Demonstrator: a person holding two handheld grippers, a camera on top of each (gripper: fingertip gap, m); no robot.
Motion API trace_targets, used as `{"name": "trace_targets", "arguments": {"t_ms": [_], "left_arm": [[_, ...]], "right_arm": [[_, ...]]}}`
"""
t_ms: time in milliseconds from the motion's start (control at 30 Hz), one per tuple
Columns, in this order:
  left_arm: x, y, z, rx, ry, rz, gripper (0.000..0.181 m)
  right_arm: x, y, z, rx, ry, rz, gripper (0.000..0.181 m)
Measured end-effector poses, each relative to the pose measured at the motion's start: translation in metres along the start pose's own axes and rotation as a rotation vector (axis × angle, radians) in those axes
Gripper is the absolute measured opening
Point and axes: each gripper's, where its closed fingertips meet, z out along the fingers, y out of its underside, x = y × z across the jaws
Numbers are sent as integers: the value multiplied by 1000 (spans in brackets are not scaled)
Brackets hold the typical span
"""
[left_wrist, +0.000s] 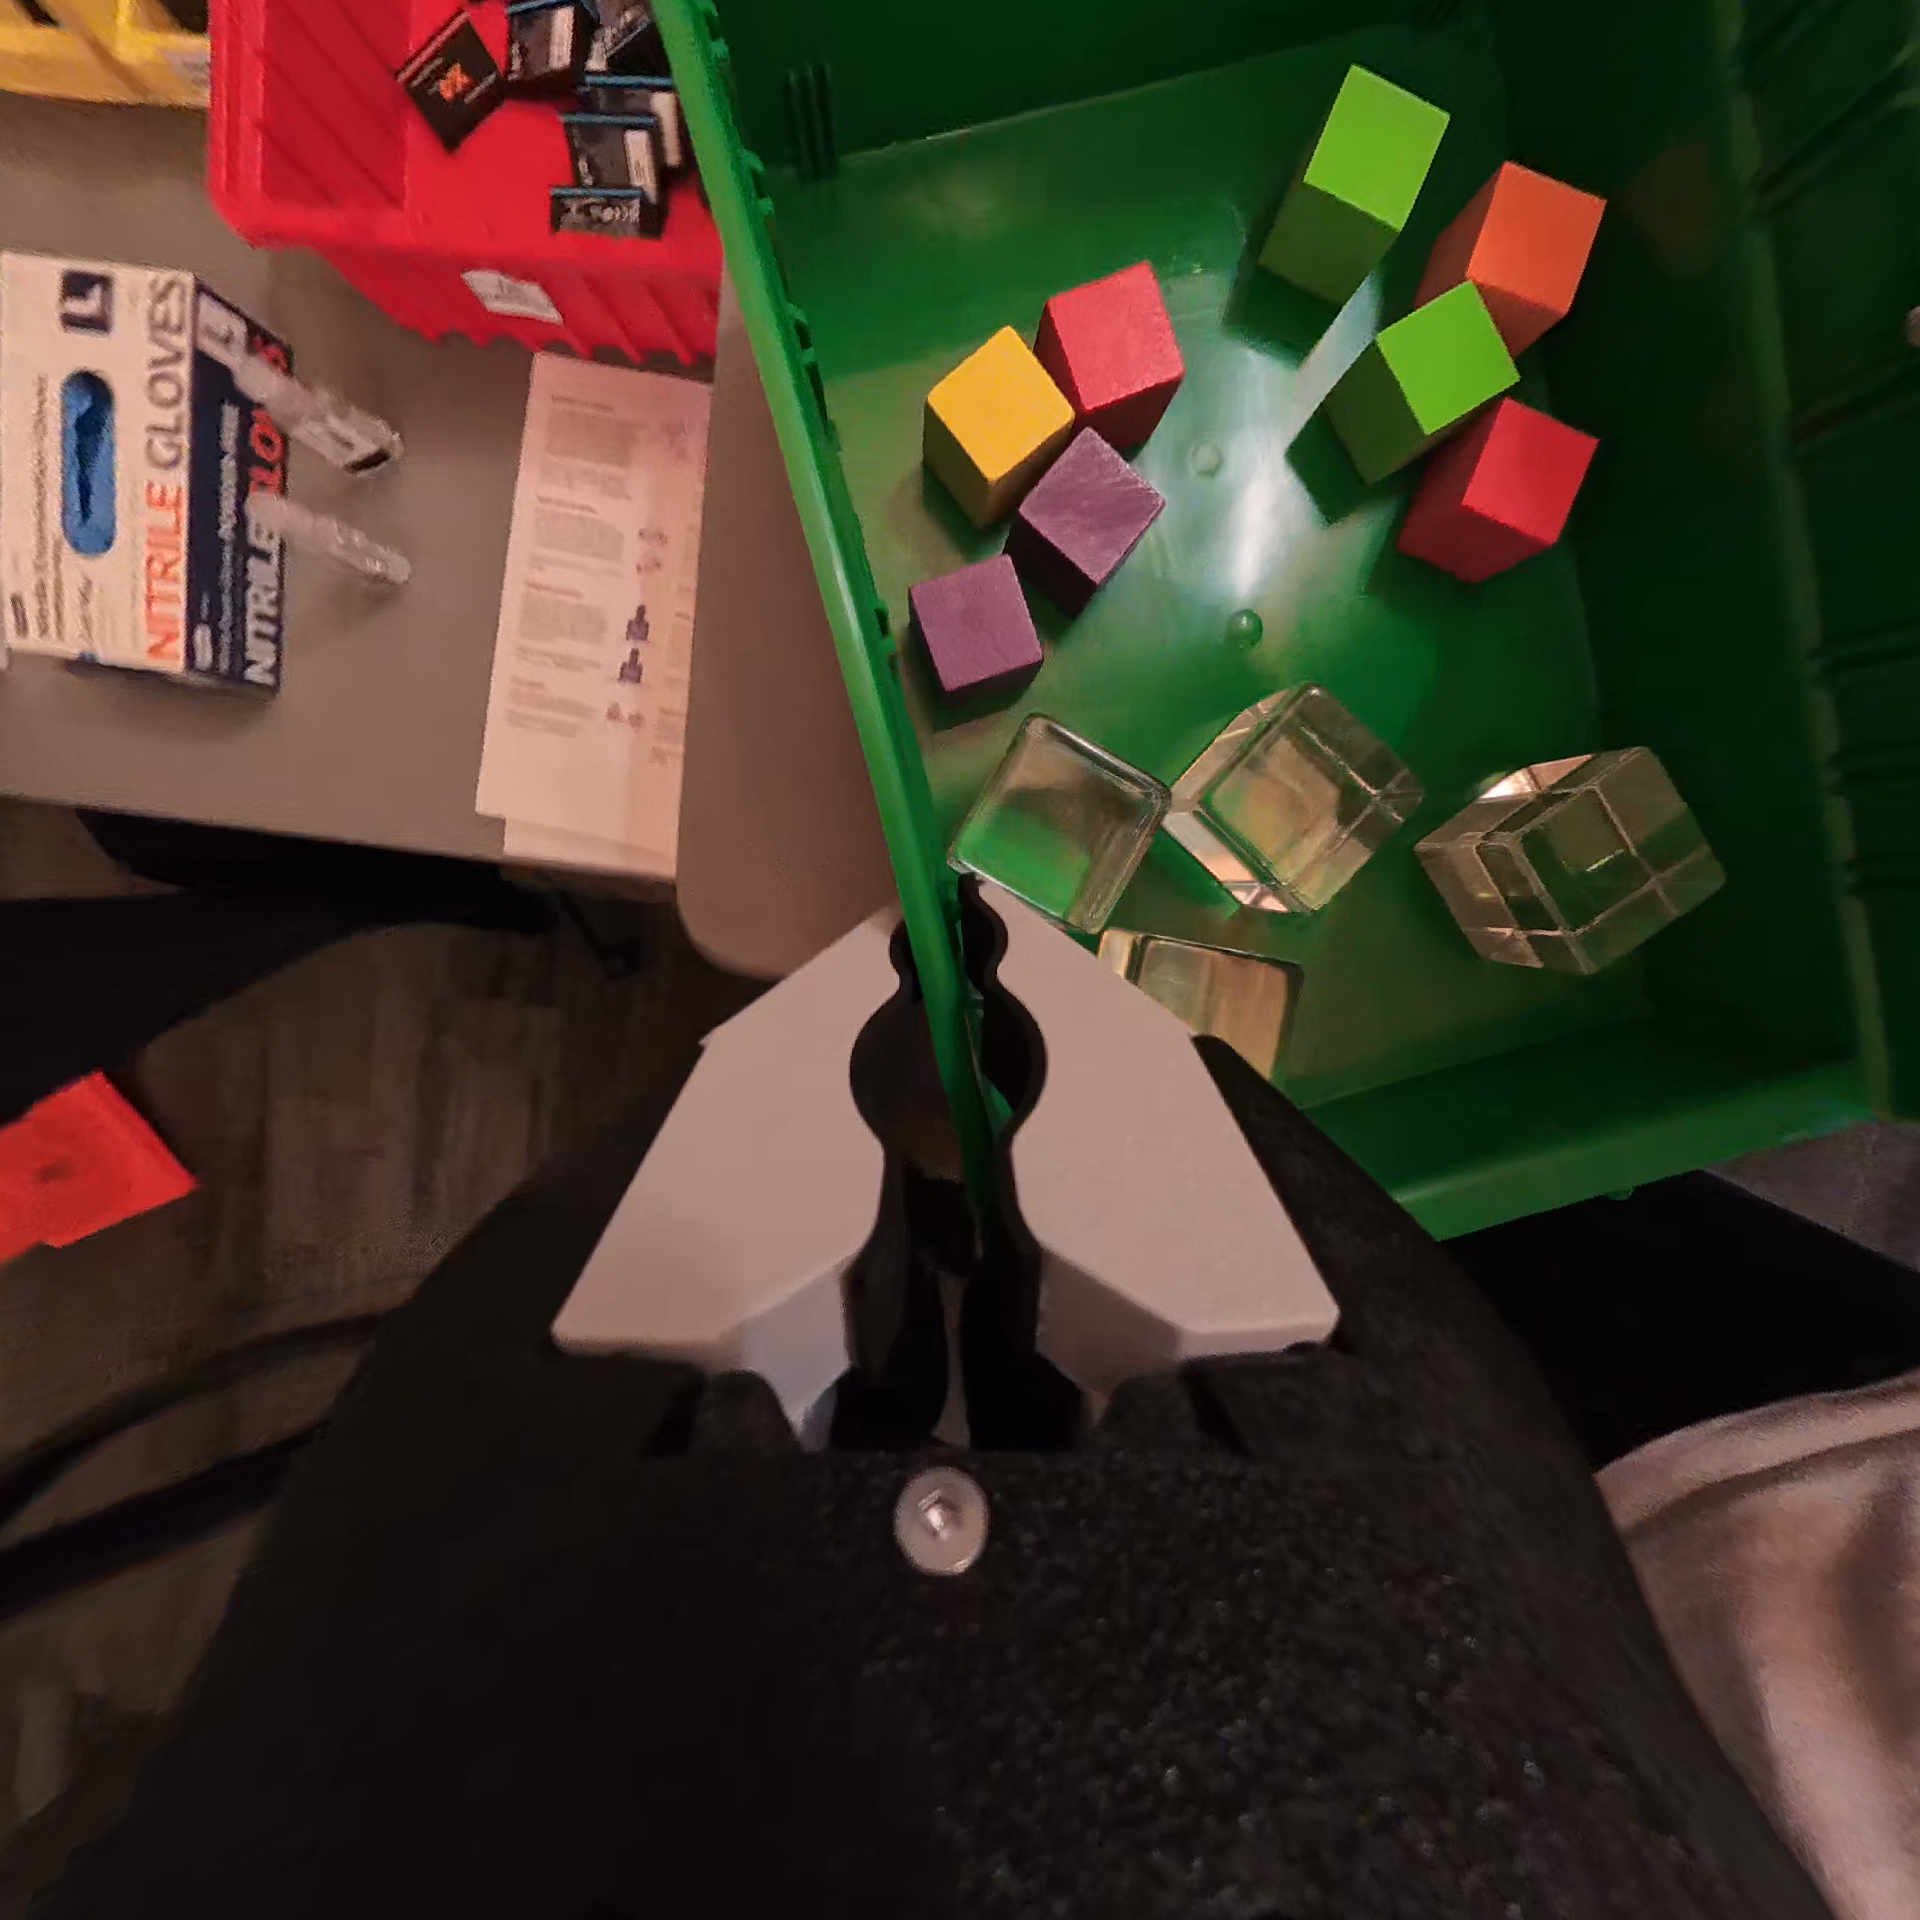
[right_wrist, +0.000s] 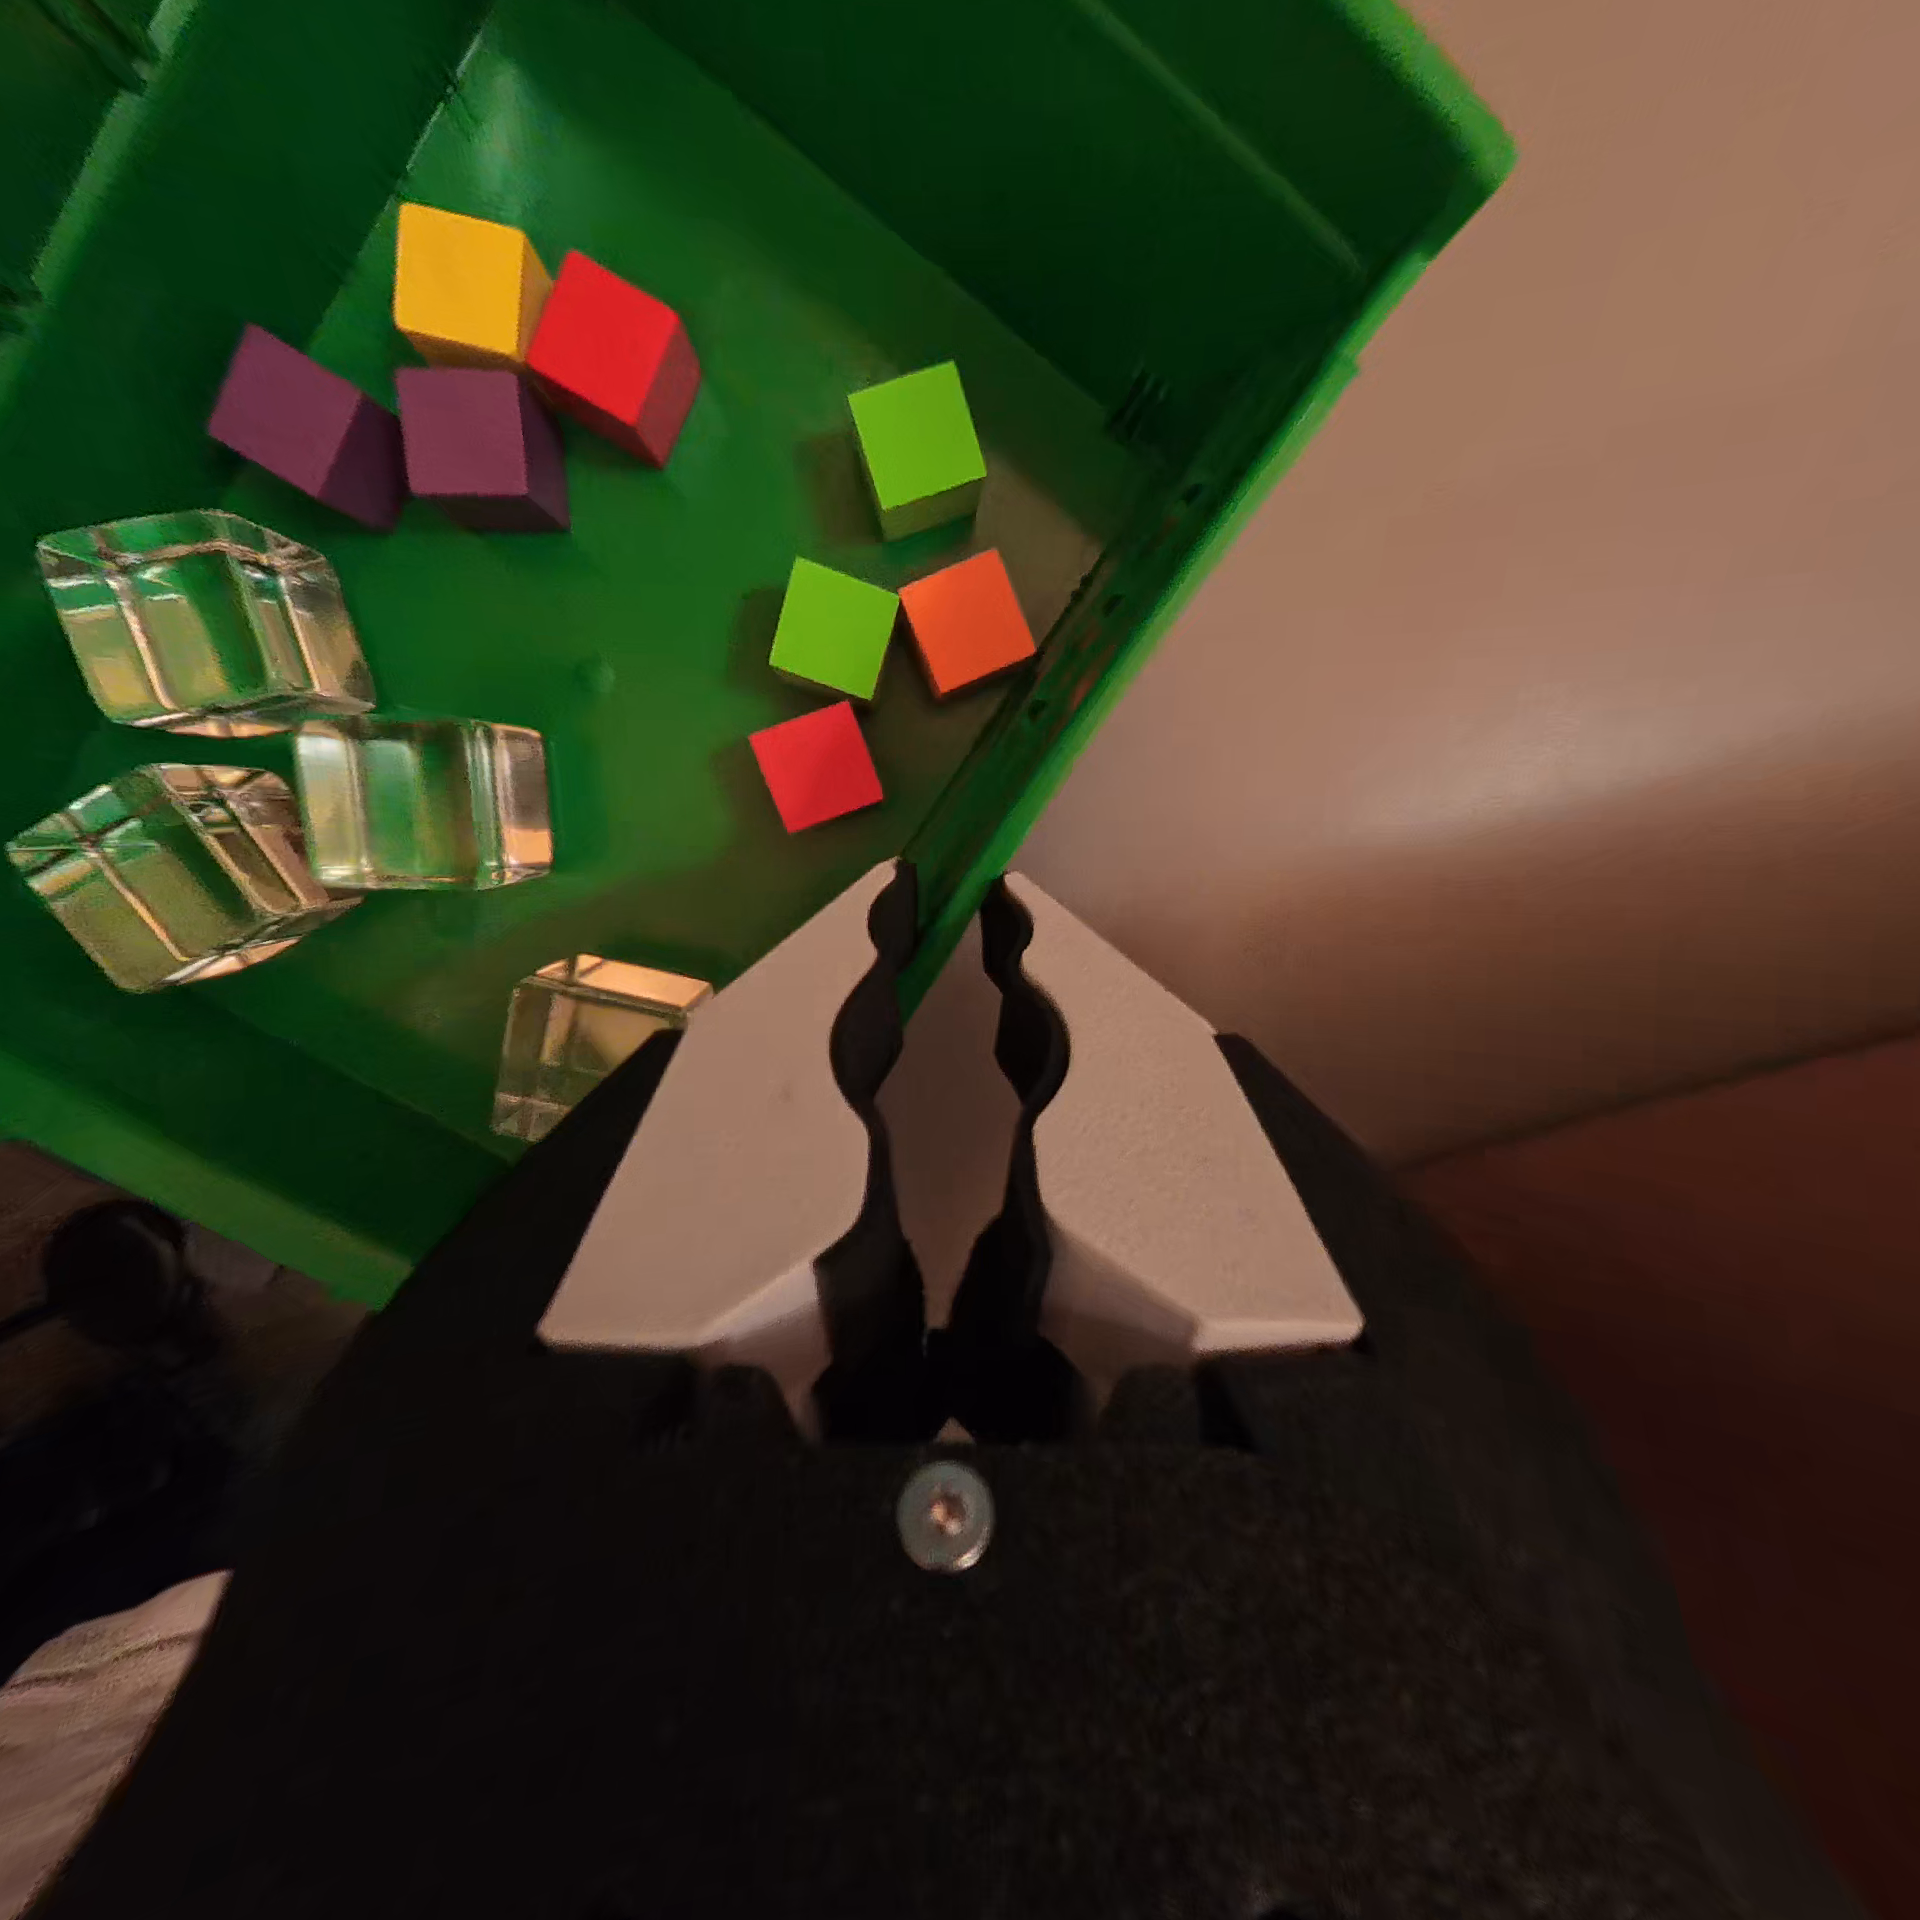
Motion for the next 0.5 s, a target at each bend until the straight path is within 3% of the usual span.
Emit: {"name": "trace_targets", "arguments": {"t_ms": [267, 400, 433, 467, 500], "left_arm": [[13, -101, 75, -30, 217, 122, 5], [13, -130, 90, -52, 287, 179, 5], [13, -135, 91, -38, 304, 182, 6], [13, -142, 89, -4, 317, 180, 10], [12, -151, 82, 42, 328, 167, 28]], "right_arm": [[88, -27, 13, -92, 228, 103, 14], [106, -35, 15, -53, 307, 212, 17], [108, -36, 11, -27, 361, 212, 26], [107, -38, 3, 19, 409, 181, 29], [102, -38, -7, 69, 449, 157, 30]]}}
